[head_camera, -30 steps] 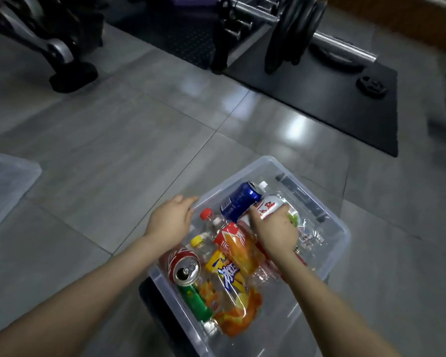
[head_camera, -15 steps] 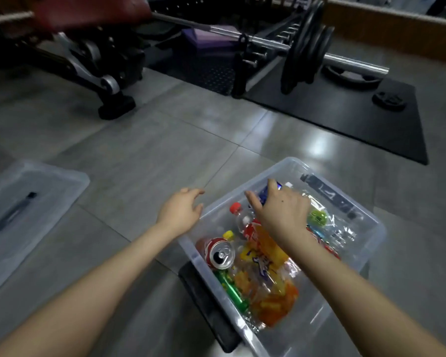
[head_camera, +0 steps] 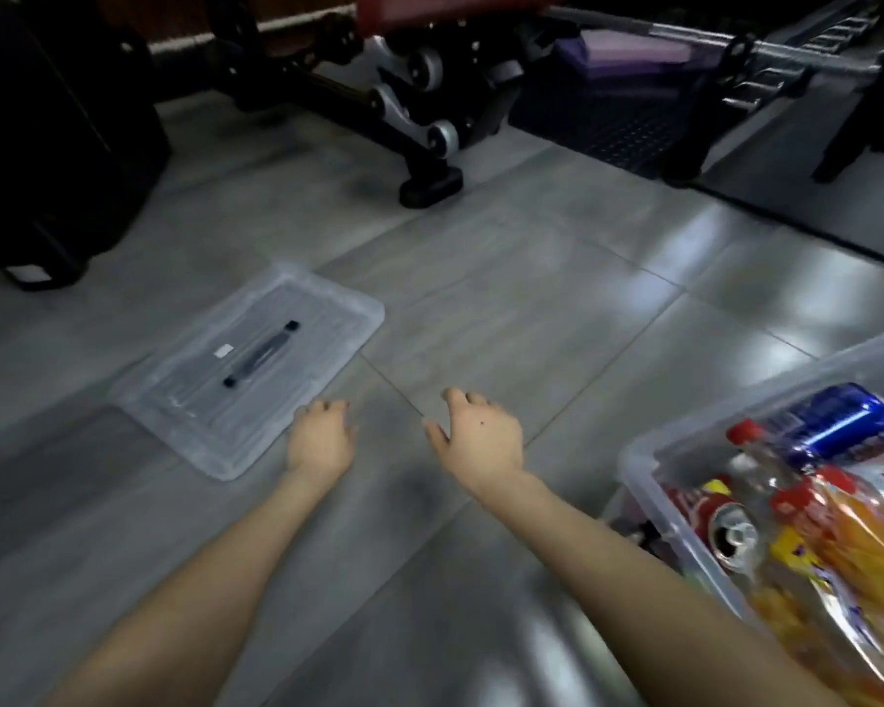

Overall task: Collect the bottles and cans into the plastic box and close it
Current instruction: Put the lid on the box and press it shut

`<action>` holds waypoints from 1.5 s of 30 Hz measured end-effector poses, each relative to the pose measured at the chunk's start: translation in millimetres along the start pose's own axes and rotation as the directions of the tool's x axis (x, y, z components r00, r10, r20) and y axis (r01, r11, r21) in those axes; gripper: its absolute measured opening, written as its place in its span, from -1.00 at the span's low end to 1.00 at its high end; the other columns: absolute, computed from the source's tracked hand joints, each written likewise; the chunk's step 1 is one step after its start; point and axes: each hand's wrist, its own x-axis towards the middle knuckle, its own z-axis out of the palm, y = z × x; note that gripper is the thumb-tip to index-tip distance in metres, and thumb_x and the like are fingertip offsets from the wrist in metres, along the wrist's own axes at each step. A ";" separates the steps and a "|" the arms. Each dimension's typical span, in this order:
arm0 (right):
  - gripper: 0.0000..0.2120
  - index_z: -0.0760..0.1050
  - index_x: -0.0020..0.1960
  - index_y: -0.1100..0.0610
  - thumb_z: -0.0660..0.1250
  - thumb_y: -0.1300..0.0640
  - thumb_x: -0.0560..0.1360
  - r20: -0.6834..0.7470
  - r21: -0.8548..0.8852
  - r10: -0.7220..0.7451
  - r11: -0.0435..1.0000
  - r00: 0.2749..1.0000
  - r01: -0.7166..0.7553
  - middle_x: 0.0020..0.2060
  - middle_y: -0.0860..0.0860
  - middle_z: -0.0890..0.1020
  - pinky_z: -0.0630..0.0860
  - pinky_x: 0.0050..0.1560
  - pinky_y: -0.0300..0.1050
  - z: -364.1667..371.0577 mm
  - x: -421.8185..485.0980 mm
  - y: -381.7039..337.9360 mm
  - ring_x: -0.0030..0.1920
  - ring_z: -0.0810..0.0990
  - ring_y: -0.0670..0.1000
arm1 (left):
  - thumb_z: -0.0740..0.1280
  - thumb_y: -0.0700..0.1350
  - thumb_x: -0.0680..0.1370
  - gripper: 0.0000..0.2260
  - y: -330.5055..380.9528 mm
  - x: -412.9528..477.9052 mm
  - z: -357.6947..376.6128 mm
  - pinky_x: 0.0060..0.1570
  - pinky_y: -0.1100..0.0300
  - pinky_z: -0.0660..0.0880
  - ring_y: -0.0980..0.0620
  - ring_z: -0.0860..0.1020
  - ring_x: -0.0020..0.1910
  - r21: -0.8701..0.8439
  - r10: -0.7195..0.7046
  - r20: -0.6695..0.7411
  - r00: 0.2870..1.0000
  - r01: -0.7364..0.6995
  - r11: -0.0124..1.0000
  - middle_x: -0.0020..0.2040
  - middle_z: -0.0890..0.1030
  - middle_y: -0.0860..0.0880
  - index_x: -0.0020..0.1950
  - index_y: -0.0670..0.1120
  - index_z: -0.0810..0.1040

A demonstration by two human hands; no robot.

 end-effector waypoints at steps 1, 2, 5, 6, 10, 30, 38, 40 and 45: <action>-0.58 0.33 0.30 0.14 0.10 -0.11 0.58 0.040 0.008 -0.003 1.000 0.999 0.003 0.19 0.16 0.52 0.46 0.05 -0.01 14.5 8.1 -9.2 0.18 0.50 0.19 | 0.23 -0.07 0.55 -0.64 -19.2 8.5 6.2 0.13 -0.03 0.44 -0.25 0.45 0.20 0.037 -0.024 0.008 1.000 0.023 0.999 0.25 0.47 -0.24 0.32 -0.16 0.41; -0.58 0.32 0.31 0.15 0.09 -0.10 0.58 0.079 0.013 -0.005 1.000 0.997 0.004 0.20 0.17 0.51 0.47 0.06 0.00 27.9 15.2 -17.0 0.19 0.50 0.19 | 0.22 -0.06 0.56 -0.64 -36.4 17.3 12.4 0.12 -0.03 0.44 -0.25 0.45 0.20 0.065 -0.043 0.019 0.999 0.042 0.997 0.25 0.47 -0.24 0.31 -0.17 0.41; -0.59 0.31 0.34 0.15 0.09 -0.06 0.59 0.158 0.019 0.009 1.000 0.987 -0.012 0.21 0.16 0.50 0.47 0.06 0.01 64.1 33.4 -33.3 0.18 0.50 0.19 | 0.20 -0.07 0.56 -0.66 -78.1 45.4 31.5 0.10 -0.01 0.44 -0.22 0.44 0.20 0.126 -0.083 0.041 0.996 0.078 0.989 0.24 0.47 -0.23 0.30 -0.17 0.39; -0.60 0.31 0.33 0.15 0.09 -0.04 0.59 0.166 0.017 0.015 1.000 0.986 -0.018 0.21 0.16 0.51 0.48 0.05 0.01 74.3 38.4 -36.7 0.17 0.51 0.20 | 0.21 -0.06 0.56 -0.66 -88.3 54.2 37.4 0.10 -0.01 0.43 -0.22 0.44 0.21 0.146 -0.093 0.046 0.995 0.086 0.986 0.25 0.47 -0.23 0.29 -0.18 0.38; -0.64 0.33 0.31 0.14 0.09 -0.02 0.59 0.204 0.000 0.025 1.000 0.979 -0.026 0.17 0.15 0.53 0.47 0.00 -0.01 102.3 51.8 -43.8 0.15 0.52 0.20 | 0.25 -0.06 0.55 -0.60 -114.4 77.1 55.7 0.17 -0.02 0.40 -0.25 0.41 0.25 0.161 -0.144 0.076 0.987 0.131 0.978 0.27 0.45 -0.25 0.33 -0.20 0.34; -0.57 0.26 0.41 0.08 0.15 -0.01 0.57 -0.030 0.062 0.033 0.998 0.999 -0.031 0.29 0.07 0.47 0.44 0.12 -0.04 23.5 32.9 -32.1 0.26 0.44 0.14 | 0.20 -0.23 0.55 -0.85 -37.7 36.9 -53.1 0.01 -0.04 0.46 -0.28 0.54 0.06 -0.246 0.086 -0.352 0.932 -0.180 0.952 0.16 0.53 -0.22 0.06 -0.24 0.50; -0.43 0.22 0.43 0.03 0.24 -0.17 0.51 -0.362 0.222 0.151 0.972 0.920 -0.072 0.33 0.01 0.42 0.44 0.12 -0.02 -113.0 0.9 21.9 0.28 0.43 0.08 | 0.33 -0.16 0.49 -0.84 89.4 -4.1 -185.5 -0.07 0.26 0.31 0.04 0.47 0.01 -0.511 0.242 -0.441 0.864 -0.464 0.724 0.01 0.52 -0.05 0.02 -0.20 0.55; -0.37 0.19 0.44 0.05 0.27 -0.19 0.49 -0.413 0.324 0.252 0.939 0.875 -0.117 0.36 0.04 0.40 0.41 0.18 -0.01 -149.3 -10.6 47.8 0.30 0.43 0.09 | 0.34 -0.22 0.50 -0.95 121.2 -18.1 -218.8 -0.15 0.28 0.38 0.17 0.53 -0.13 -0.665 0.259 -0.392 0.883 -0.467 0.583 -0.08 0.55 -0.01 -0.05 -0.14 0.54; -0.26 0.09 0.50 0.07 0.27 -0.23 0.47 -0.389 0.586 0.562 0.762 0.730 -0.275 0.45 0.11 0.30 0.31 0.34 0.06 -225.9 -55.5 133.3 0.41 0.33 0.16 | 0.24 -0.31 0.54 -0.80 197.3 -53.6 -273.1 -0.08 -0.10 0.58 -0.16 0.60 -0.18 -0.966 0.446 -0.159 0.881 -0.232 0.113 -0.37 0.61 -0.07 -0.27 -0.13 0.44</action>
